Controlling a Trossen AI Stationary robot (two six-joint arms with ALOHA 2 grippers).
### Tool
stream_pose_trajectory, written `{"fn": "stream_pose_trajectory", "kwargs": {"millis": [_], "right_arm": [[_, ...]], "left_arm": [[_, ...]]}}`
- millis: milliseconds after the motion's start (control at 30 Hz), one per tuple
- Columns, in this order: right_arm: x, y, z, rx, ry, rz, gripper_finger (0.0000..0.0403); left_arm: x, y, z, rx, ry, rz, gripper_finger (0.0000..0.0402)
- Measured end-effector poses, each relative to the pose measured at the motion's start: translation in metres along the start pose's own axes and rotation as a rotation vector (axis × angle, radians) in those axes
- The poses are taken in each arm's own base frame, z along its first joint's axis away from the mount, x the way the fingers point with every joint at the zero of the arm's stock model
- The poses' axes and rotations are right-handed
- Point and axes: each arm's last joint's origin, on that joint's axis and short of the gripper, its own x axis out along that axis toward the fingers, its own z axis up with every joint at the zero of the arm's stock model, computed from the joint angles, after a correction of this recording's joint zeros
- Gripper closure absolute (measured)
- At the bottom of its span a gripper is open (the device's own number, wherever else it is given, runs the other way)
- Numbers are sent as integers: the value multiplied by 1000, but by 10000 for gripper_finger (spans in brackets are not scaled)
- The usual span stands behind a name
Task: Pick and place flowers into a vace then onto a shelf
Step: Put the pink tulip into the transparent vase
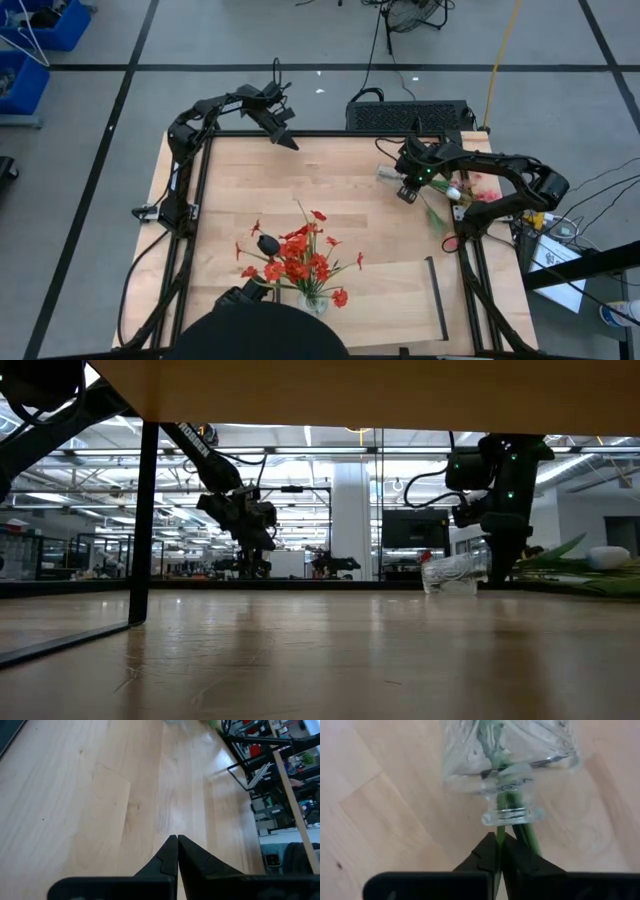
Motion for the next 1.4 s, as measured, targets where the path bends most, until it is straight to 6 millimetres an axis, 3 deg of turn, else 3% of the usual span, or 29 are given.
{"fn": "stream_pose_trajectory", "kwargs": {"millis": [467, 667, 933, 1400], "right_arm": [[-3, 0, 15, -78, -136, 8, 401], [-4, 1, 31, -118, -142, 63, 402], [18, 3, 63, -220, -25, 166, 402], [23, 21, 133, -382, -110, 294, 403]], "left_arm": [[-3, 2, -2, -2, 13, 25, 398], [-11, 5, -4, -86, -2, 33, 387], [-21, 10, -7, -181, -20, 51, 388], [-24, 12, -10, -232, 8, 99, 398]]}}
